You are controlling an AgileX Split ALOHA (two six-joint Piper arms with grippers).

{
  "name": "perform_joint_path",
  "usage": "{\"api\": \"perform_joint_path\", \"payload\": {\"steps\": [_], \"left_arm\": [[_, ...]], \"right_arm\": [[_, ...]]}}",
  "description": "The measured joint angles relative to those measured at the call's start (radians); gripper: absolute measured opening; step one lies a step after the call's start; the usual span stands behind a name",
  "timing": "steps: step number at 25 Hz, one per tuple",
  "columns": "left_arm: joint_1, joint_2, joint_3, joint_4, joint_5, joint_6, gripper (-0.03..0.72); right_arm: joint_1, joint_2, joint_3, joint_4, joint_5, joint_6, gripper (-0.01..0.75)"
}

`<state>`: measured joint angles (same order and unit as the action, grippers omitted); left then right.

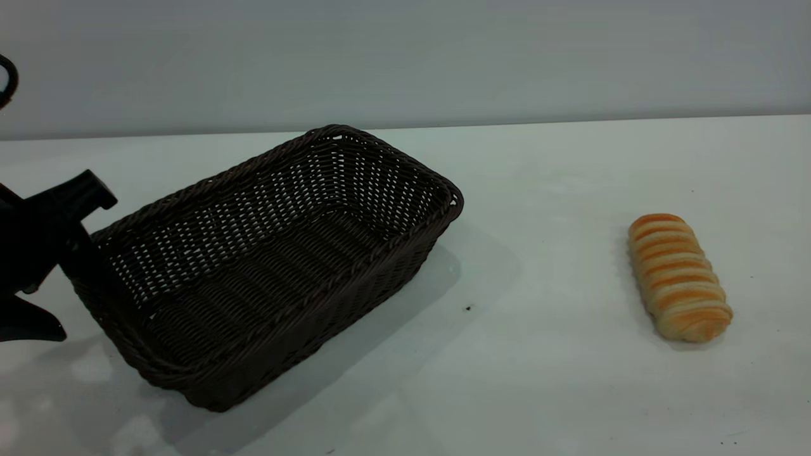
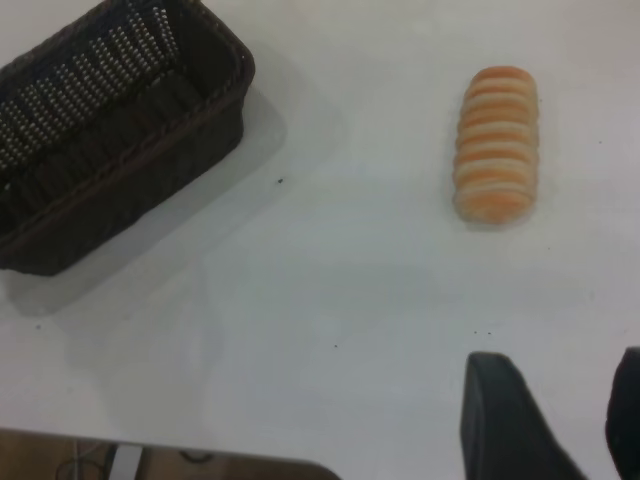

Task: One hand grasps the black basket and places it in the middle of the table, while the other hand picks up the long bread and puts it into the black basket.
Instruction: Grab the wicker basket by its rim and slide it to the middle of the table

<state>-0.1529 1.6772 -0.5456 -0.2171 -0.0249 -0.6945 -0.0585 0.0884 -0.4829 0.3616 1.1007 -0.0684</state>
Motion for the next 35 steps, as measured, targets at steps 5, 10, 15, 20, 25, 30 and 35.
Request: {"api": "perform_joint_path", "payload": {"steps": [5, 10, 15, 20, 25, 30, 35], "left_arm": [[0.000, 0.036, -0.002, 0.000, -0.038, -0.003, 0.524], [-0.015, 0.094, -0.026, 0.000, -0.053, -0.005, 0.524], [-0.068, 0.170, -0.086, 0.000, -0.069, -0.006, 0.523], [-0.109, 0.259, -0.122, 0.000, -0.071, -0.034, 0.515], [-0.116, 0.298, -0.125, -0.005, -0.084, -0.068, 0.356], [-0.116, 0.299, -0.129, -0.001, -0.094, -0.068, 0.226], [-0.117, 0.293, -0.129, 0.005, -0.093, -0.043, 0.226]], "right_arm": [[0.000, 0.000, 0.000, 0.001, 0.000, 0.000, 0.243], [0.000, 0.000, 0.000, 0.002, 0.000, 0.000, 0.243], [0.000, 0.000, 0.000, 0.003, 0.000, -0.005, 0.243], [0.000, 0.000, 0.000, 0.003, 0.000, -0.008, 0.243], [0.000, 0.000, 0.000, 0.003, 0.000, -0.008, 0.243], [0.000, 0.000, 0.000, 0.004, 0.000, -0.008, 0.243], [0.000, 0.000, 0.000, 0.004, 0.000, -0.012, 0.243]]}}
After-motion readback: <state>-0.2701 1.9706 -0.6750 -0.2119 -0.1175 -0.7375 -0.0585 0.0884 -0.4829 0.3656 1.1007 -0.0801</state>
